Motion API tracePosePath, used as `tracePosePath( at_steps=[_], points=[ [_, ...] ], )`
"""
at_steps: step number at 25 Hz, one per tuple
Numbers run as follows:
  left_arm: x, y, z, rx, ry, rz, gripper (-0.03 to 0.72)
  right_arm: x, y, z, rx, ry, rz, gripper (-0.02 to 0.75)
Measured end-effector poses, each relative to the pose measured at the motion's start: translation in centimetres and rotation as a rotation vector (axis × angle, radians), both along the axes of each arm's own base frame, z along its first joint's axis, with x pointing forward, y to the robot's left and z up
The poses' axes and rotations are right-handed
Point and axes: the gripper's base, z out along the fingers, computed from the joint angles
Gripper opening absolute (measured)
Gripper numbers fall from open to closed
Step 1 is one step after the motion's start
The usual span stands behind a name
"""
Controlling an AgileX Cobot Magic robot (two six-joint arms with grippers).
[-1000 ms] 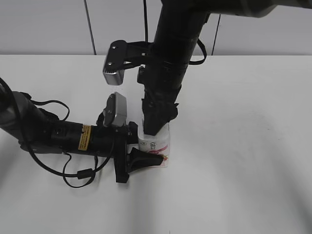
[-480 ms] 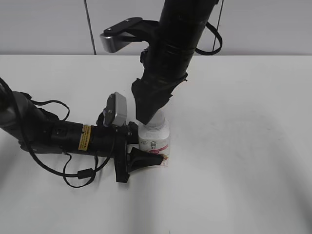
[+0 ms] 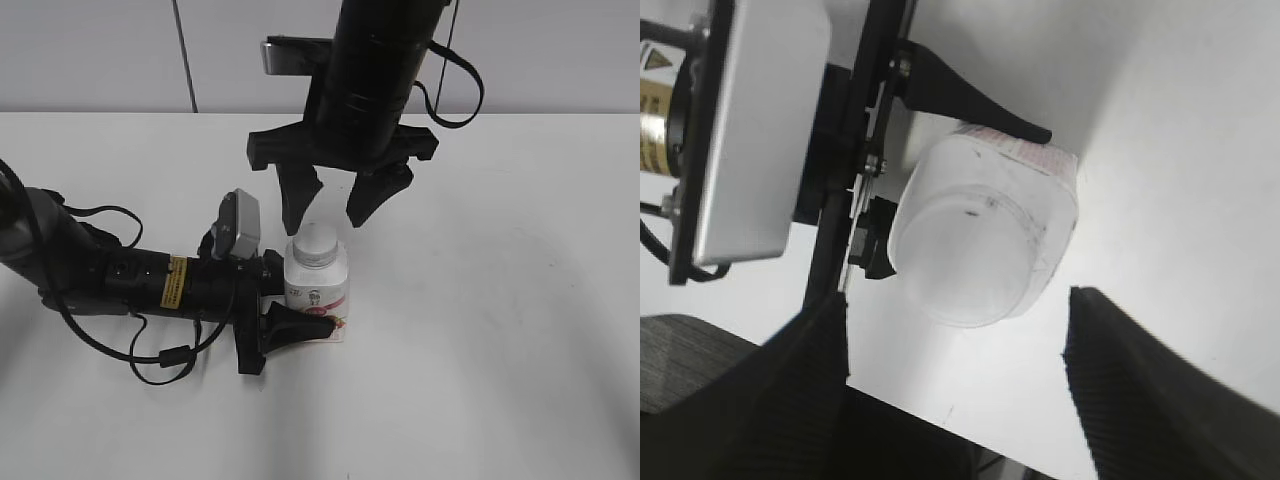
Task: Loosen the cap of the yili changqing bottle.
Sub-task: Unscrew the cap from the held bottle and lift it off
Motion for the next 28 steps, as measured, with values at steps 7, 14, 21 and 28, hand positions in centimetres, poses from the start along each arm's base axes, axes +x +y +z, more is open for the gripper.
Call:
tracePosePath(
  at_steps=[7, 14, 21, 28],
  points=[
    [0.0, 0.0, 0.0, 0.0, 0.0, 0.0, 0.39, 0.0, 0.0, 0.0, -0.003, 0.049, -0.186, 0.533],
    [0.0, 0.0, 0.0, 0.0, 0.001, 0.0, 0.389, 0.4, 0.3, -1.0, -0.008, 0.066, -0.258, 0.533],
    [0.0, 0.0, 0.0, 0.0, 0.001, 0.001, 0.389, 0.8, 0.5, -2.8, -0.04, 0.1, -0.269, 0.533],
    [0.0, 0.0, 0.0, -0.001, 0.001, 0.003, 0.389, 0.8, 0.6, -3.1, -0.045, 0.105, -0.274, 0.531]
  ],
)
